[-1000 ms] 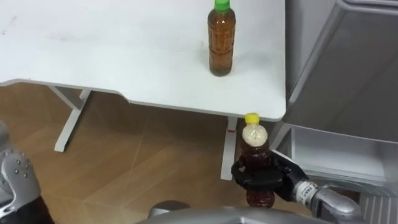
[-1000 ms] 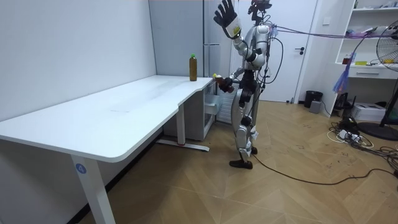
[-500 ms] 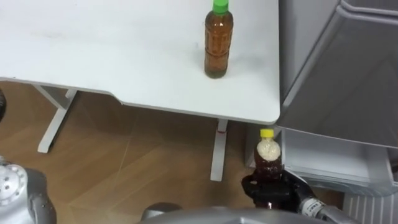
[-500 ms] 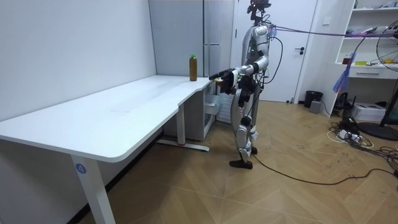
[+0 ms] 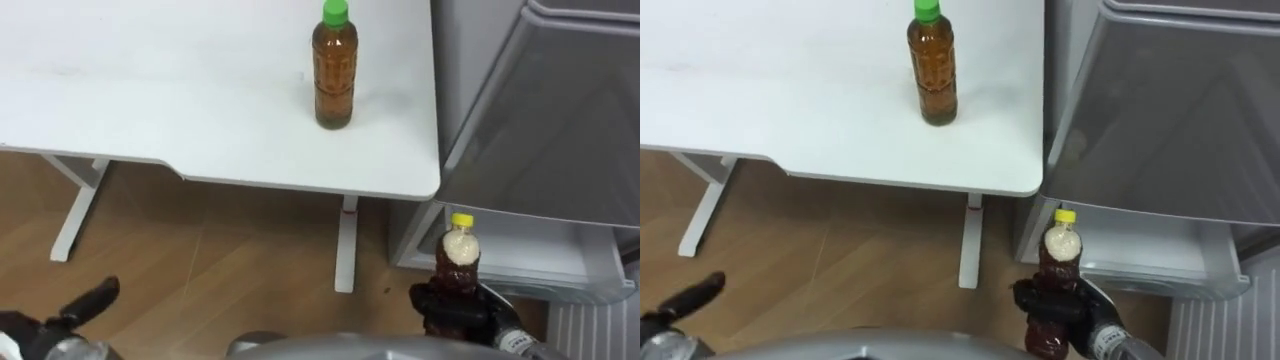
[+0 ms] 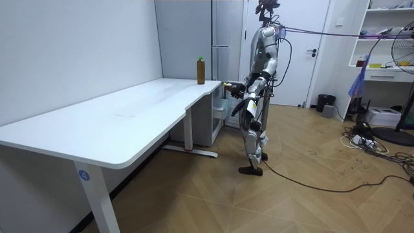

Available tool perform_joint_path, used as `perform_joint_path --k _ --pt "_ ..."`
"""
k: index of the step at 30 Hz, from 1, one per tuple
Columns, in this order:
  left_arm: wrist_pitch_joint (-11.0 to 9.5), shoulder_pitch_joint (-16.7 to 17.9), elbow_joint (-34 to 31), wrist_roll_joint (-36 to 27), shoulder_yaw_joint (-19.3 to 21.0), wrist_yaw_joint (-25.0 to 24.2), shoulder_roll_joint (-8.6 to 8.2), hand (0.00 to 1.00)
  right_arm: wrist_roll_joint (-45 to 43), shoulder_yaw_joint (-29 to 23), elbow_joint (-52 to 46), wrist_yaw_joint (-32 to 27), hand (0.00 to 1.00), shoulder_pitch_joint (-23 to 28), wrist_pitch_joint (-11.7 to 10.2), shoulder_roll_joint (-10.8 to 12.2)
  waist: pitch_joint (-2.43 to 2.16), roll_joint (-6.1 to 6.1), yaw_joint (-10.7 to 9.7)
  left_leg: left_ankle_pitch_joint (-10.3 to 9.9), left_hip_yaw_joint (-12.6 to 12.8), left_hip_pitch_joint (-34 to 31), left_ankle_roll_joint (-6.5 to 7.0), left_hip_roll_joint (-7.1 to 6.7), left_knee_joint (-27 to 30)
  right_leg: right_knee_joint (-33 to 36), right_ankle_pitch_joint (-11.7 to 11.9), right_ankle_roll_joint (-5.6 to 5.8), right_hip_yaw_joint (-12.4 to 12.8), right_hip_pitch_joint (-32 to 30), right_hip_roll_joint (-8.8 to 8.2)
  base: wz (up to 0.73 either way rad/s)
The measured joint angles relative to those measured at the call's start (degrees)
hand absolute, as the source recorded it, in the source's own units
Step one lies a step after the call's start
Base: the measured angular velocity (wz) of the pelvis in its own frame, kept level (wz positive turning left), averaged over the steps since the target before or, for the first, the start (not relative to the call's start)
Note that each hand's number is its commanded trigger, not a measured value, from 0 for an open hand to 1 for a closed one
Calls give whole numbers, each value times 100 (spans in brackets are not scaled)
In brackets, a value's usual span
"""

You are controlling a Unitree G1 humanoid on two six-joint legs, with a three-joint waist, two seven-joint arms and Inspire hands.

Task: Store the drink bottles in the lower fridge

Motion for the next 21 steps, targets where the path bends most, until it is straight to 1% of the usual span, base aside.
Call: perform_joint_path --k 1,2,4,5,6,7,8,9,11,13,17,18,19,21 --pt "88 7 187 -81 -36 -79 -1 0 86 2 123 -12 100 -51 9 3 1 -10 0 0 1 -1 0 0 -2 0 0 0 2 -5 0 0" --pt "125 10 275 -93 -38 -134 -6 0 134 0 185 -14 100 -77 9 3 0 -14 -5 0 4 -1 1 0 -1 1 0 0 5 -8 0 0" --pt "303 87 484 -145 -37 -320 -32 0 162 -25 478 -52 100 -243 17 7 1 -22 -88 -1 7 -8 1 0 -1 1 0 0 4 -8 -2 0" --pt "332 110 561 -136 -37 -378 -33 0 174 -25 520 -81 100 -270 36 7 8 -34 -100 -1 10 -8 1 0 0 1 0 0 5 -7 -2 0" --pt "403 139 712 -131 -39 -484 -33 0 246 -30 619 -125 100 -307 56 1 13 -46 -112 -2 13 -7 1 2 0 1 0 0 8 -6 -1 -3" --pt "468 129 906 -127 -47 -619 -32 0 376 -32 786 -148 100 -361 77 -12 14 -52 -127 -2 25 -10 1 3 7 1 0 0 11 -14 -1 -4" --pt "500 129 1000 -128 -83 -682 -32 0 428 -32 846 -171 100 -397 79 -15 12 -54 -127 -3 32 -11 1 4 7 2 0 0 13 -18 -2 -4" --pt "580 147 1058 -121 -161 -815 -53 0 492 -37 916 -210 100 -434 79 -15 10 -58 -143 -3 39 -19 1 4 7 2 0 0 8 -29 -6 0" --pt "644 220 1116 -120 -240 -1024 -123 0 504 -39 972 -234 100 -482 76 -16 -1 -74 -247 0 36 -38 4 3 18 3 0 0 -12 -33 -10 0" --pt "744 248 1269 -116 -265 -1324 -170 0 536 -77 1129 -243 100 -558 71 -16 -18 -97 -303 1 39 -38 4 4 25 4 0 0 -22 -17 -9 0" --pt "828 197 1436 137 -266 -1671 -171 0 624 -187 1485 -455 100 -671 65 -18 -20 -127 -361 3 46 -38 5 2 35 6 0 0 -3 -7 -9 0" --pt "879 176 1477 215 -307 -1766 -168 0 689 -251 1637 -563 100 -703 67 -15 -16 -127 -414 3 46 -42 7 1 46 8 0 1 9 -15 -10 -3" --pt "932 103 1508 254 -378 -1870 -164 0 788 -296 1654 -712 100 -695 67 -23 -12 -119 -420 0 77 -47 9 5 58 9 0 1 16 -31 -12 -5" --pt "988 25 1689 272 -393 -2057 -163 0 837 -355 1741 -914 100 -696 75 -36 -6 -105 -453 -6 91 -100 13 9 92 10 0 1 27 -41 -11 -5"
